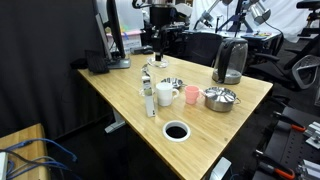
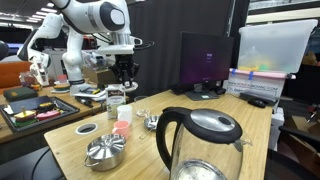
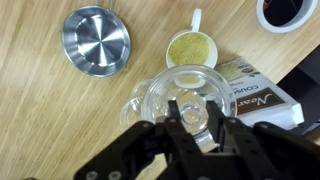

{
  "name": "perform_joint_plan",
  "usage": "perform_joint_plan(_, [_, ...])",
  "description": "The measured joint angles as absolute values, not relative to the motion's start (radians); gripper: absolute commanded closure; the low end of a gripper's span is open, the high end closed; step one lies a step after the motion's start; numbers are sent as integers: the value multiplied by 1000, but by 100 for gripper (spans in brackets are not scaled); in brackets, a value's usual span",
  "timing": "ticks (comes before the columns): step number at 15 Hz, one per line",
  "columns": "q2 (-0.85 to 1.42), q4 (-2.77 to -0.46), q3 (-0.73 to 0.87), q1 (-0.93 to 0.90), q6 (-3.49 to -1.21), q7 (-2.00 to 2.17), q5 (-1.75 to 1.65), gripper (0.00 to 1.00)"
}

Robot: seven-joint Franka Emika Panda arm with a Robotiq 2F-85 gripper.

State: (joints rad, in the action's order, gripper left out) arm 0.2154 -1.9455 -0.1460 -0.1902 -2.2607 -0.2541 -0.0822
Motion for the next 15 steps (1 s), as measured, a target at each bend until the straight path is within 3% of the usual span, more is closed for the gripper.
perform_joint_plan(15, [419, -1725, -118, -193, -2259, -231, -159, 92])
